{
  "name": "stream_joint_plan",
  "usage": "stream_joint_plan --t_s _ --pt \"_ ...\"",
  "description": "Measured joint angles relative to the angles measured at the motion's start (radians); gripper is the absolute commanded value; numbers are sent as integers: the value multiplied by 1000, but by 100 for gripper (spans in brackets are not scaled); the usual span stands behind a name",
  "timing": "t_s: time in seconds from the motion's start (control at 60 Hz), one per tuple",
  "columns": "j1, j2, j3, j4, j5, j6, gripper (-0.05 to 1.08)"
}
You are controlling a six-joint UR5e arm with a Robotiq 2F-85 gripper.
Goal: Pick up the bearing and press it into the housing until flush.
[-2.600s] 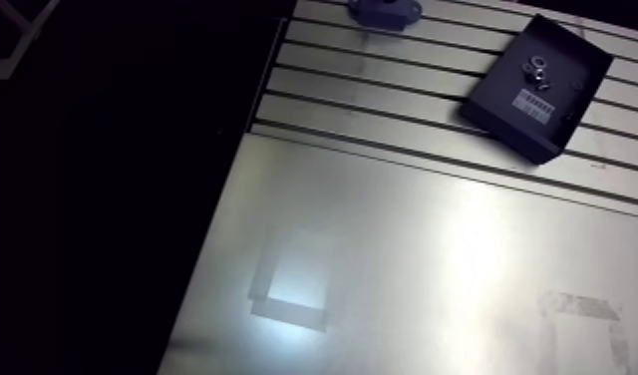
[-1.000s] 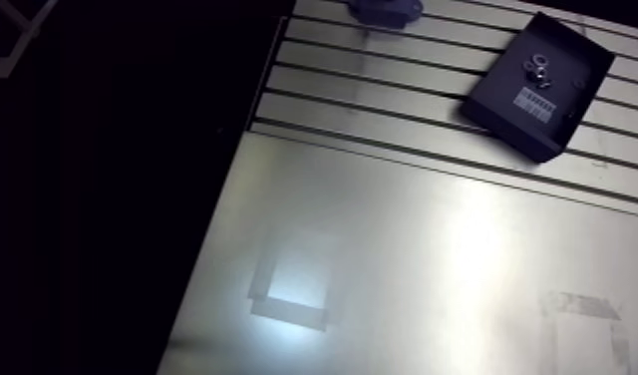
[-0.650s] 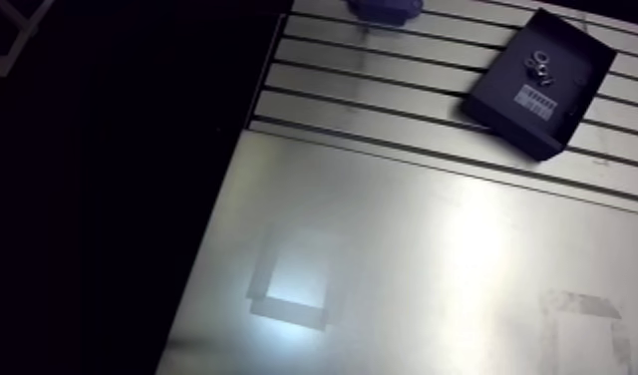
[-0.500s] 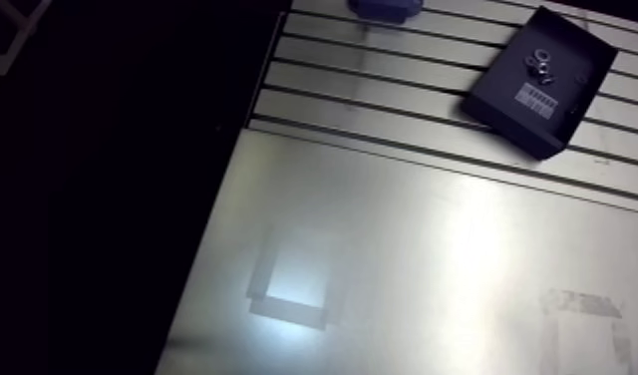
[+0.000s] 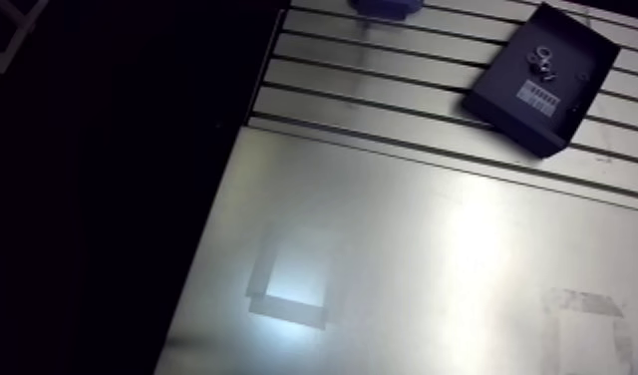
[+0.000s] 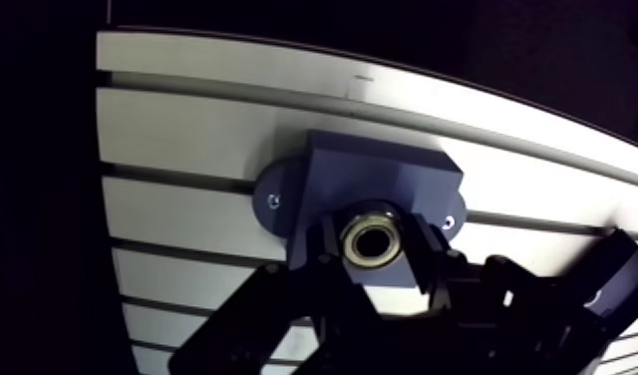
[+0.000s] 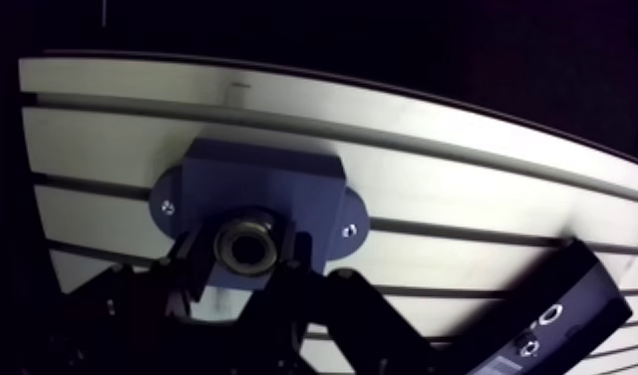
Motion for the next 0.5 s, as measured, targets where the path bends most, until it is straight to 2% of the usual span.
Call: stream_joint_plan --t_s 0.233,0.5 --pt "0 -1 5 -1 -12 0 67" --pt "1 -3 9 -1 -16 0 67"
